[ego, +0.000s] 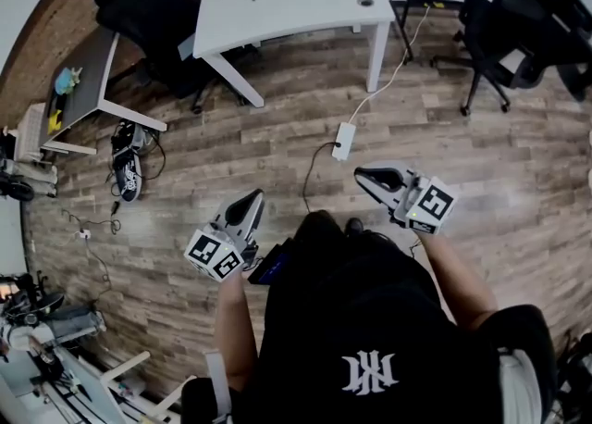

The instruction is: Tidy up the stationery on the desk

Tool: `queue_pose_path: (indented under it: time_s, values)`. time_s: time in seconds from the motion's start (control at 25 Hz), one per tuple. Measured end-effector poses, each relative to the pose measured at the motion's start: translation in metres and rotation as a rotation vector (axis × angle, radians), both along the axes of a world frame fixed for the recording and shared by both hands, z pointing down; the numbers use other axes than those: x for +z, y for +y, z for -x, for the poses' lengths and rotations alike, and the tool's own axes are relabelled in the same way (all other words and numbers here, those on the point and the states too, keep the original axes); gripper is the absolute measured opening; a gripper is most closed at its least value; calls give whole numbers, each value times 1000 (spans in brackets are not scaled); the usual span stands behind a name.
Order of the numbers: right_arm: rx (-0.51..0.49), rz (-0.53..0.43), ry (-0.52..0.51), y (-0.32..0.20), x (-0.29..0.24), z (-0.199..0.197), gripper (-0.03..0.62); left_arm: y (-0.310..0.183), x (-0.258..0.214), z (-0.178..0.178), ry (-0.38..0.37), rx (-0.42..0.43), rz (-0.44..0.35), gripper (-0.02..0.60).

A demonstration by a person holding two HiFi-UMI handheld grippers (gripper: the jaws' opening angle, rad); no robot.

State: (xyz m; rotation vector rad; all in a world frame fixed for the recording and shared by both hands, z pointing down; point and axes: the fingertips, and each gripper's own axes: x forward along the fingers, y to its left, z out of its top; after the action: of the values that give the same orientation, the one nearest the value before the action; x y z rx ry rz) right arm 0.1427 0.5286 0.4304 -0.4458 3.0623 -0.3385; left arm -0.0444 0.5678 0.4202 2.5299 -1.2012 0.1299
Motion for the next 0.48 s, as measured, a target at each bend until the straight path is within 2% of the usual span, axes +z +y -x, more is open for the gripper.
queue_pose_path:
  time_s: [0.24,0.48]
  values:
    - [19,24,-2,-18,13,8,38,-13,15,13,12,-20,28,-3]
    - [47,45,36,-59,23,10,37,-66,28,15,57,10,37,-3]
